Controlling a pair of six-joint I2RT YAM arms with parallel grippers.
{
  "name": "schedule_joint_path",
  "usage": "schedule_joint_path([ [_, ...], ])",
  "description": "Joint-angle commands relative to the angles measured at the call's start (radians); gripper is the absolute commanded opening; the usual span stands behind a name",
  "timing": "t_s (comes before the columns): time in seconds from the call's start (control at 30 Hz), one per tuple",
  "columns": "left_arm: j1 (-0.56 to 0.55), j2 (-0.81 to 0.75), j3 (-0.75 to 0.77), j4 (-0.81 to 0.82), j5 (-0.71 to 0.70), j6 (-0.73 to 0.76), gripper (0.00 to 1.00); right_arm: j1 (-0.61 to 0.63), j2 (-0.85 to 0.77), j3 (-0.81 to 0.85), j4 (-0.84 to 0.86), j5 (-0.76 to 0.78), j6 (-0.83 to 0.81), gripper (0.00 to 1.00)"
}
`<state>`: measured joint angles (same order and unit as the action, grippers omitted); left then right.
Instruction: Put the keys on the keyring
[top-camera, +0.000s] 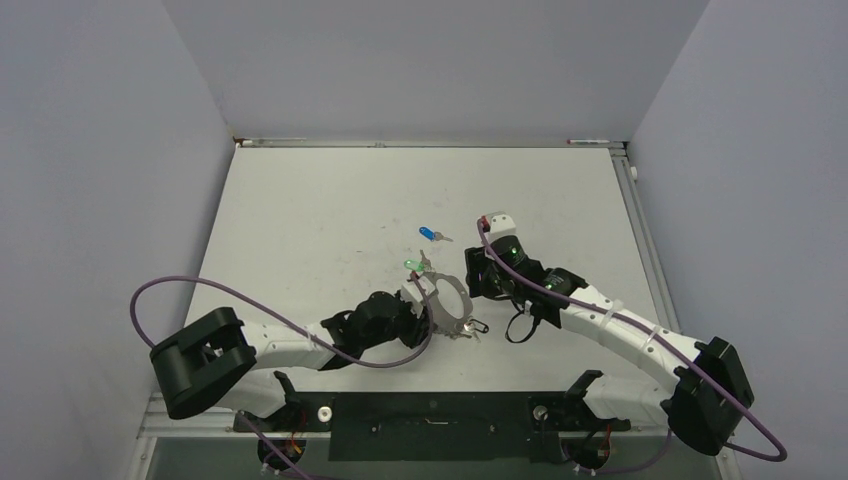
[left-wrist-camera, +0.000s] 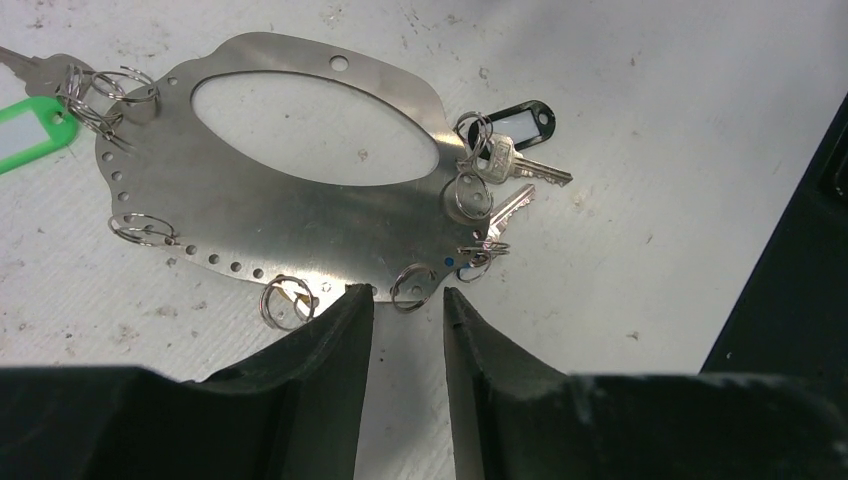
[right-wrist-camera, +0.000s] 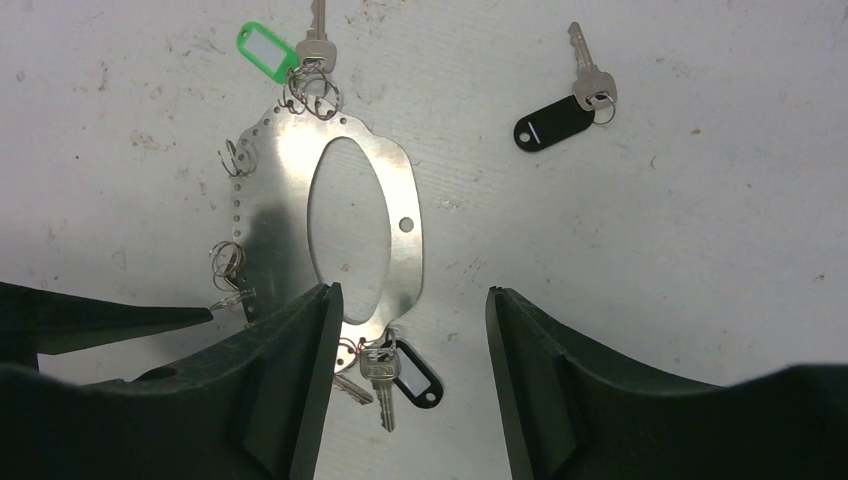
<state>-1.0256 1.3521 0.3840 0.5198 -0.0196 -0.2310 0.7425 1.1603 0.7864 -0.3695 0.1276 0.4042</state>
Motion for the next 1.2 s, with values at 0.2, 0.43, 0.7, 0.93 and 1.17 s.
schedule_joint_path([
  [0.2, 0.005, 0.058, 0.078, -0.026, 0.010, 0.009, 0.26, -0.014, -0.027, -0.012, 0.029, 0.014, -0.014, 0.56],
  [0.43, 0.005, 0.089, 0.087, -0.039, -0.010, -0.002, 0.26, -0.014, -0.028, -0.014, 0.030, 0.005, -0.015, 0.56],
  [0.7, 0.005, 0.105, 0.107, -0.086, -0.045, -0.016, 0.26, -0.015, -0.028, -0.013, 0.029, 0.000, -0.016, 0.56],
  [0.93, 0.001, 0.033, 0.119, -0.155, -0.046, -0.028, 0.30, -0.015, -0.028, -0.009, 0.027, 0.001, -0.016, 0.56],
  [1.17, -0.001, -0.094, 0.104, -0.226, -0.055, -0.023, 0.42, -0.017, -0.037, -0.008, 0.030, -0.007, -0.012, 0.56],
])
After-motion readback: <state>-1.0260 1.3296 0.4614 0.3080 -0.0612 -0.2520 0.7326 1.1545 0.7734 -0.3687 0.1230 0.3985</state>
